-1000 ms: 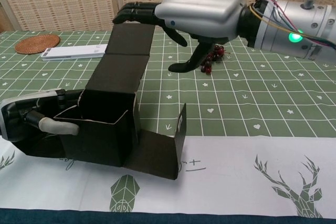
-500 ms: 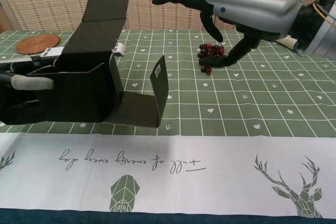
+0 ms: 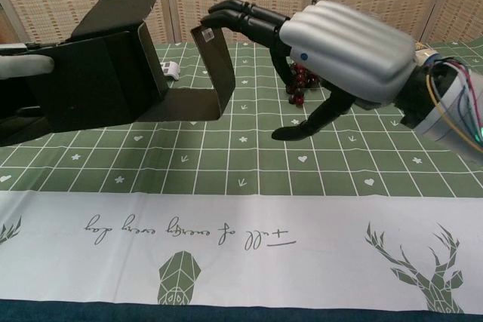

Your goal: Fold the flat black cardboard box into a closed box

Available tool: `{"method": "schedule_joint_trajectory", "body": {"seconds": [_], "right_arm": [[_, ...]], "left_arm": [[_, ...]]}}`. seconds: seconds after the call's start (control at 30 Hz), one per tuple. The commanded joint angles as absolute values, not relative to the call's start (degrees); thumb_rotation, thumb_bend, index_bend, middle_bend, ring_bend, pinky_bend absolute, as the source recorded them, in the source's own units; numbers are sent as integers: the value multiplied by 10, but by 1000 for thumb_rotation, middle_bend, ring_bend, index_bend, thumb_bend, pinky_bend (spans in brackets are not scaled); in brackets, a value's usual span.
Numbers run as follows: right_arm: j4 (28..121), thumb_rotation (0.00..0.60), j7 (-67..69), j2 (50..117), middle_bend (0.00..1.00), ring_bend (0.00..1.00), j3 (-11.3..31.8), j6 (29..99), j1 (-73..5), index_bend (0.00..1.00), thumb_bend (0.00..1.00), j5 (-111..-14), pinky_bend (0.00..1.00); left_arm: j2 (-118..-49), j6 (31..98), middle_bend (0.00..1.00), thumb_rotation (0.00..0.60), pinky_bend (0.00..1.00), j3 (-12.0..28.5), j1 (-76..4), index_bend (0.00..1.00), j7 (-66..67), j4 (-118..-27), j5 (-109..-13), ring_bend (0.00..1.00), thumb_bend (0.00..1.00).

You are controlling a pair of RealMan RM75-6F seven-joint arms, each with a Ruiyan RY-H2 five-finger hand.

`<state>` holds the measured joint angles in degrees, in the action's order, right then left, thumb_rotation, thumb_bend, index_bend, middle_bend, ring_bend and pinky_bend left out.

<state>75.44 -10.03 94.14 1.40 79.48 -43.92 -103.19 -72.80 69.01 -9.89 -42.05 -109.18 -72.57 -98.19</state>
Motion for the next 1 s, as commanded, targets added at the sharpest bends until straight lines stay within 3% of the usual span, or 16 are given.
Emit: {"method": "schedule_joint_trajectory", "body": {"seconds": [0.03, 0.2, 0.47, 1.0], "right_arm": [[712, 600, -110, 991, 0, 590, 33, 813, -441, 0, 0, -1043, 980], [676, 600, -103, 1028, 0, 575, 49, 829, -455, 0, 0, -1058, 980], [657, 600, -112, 1033, 0, 575, 58, 816, -479, 0, 0, -1074, 980], [592, 600, -128, 1064, 0, 575, 33, 764, -503, 0, 6, -1082, 980]], "left_arm": [[-722, 691, 283, 600, 899, -100, -423, 216, -1095, -731, -987, 765, 98], [-714, 684, 283, 600, 898, -105, -427, 216, -1081, -738, -993, 750, 98], [-717, 656, 283, 600, 898, -110, -433, 216, -1036, -744, -993, 690, 98], [-787, 622, 283, 600, 887, -115, -435, 204, -956, -690, -994, 691, 98]]}}
